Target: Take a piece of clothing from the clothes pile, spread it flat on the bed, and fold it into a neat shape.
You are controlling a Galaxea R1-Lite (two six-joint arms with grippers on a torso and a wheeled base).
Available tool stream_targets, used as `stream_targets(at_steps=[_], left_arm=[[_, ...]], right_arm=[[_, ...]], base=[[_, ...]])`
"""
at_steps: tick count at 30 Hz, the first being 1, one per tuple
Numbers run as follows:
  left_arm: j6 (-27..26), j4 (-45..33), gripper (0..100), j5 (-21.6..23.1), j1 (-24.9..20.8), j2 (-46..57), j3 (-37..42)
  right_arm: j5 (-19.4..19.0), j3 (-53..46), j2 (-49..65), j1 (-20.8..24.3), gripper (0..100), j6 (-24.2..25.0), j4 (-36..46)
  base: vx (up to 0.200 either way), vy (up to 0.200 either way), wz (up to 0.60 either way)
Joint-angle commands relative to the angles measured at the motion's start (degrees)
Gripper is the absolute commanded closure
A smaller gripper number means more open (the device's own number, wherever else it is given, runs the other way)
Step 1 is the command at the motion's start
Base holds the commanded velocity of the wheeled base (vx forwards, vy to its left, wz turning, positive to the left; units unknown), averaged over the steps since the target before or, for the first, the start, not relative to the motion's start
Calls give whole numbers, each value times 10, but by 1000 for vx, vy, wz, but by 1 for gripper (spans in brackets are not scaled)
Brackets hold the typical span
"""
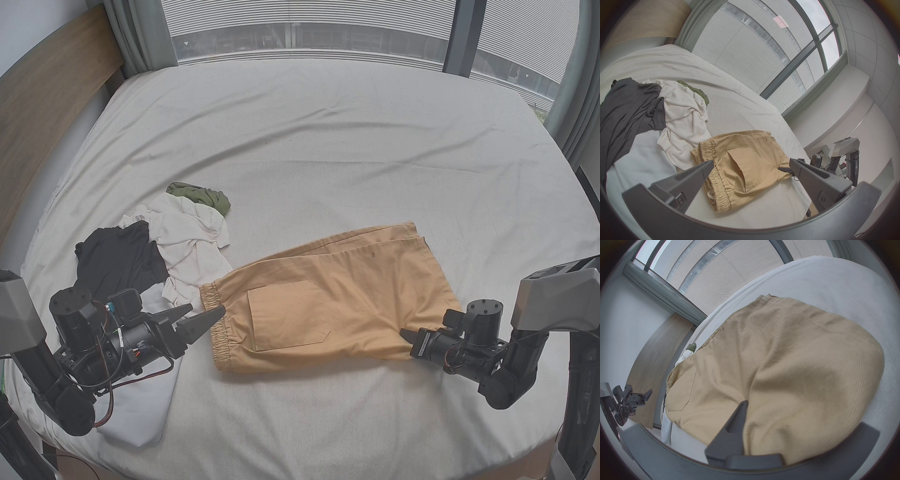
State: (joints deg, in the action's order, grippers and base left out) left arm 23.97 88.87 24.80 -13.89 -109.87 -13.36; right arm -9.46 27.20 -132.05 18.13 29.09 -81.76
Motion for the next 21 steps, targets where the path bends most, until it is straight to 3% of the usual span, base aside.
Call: stream_targets(at_steps=[1,10,11,21], left_arm=[[0,0,0,0,-1,0,0],[0,1,0,0,0,1,0],[0,0,0,0,0,1,0],[0,1,0,1,0,1,0]], right_arm=[[0,-5,9,-5,100,-1,-3],[2,19,-10,-16,100,-8,-3],[10,27,-15,-17,0,-8,-1],[27,85,-15,-37,0,-4,35]], base=[[0,0,0],[0,0,0],[0,0,0],[0,0,0]])
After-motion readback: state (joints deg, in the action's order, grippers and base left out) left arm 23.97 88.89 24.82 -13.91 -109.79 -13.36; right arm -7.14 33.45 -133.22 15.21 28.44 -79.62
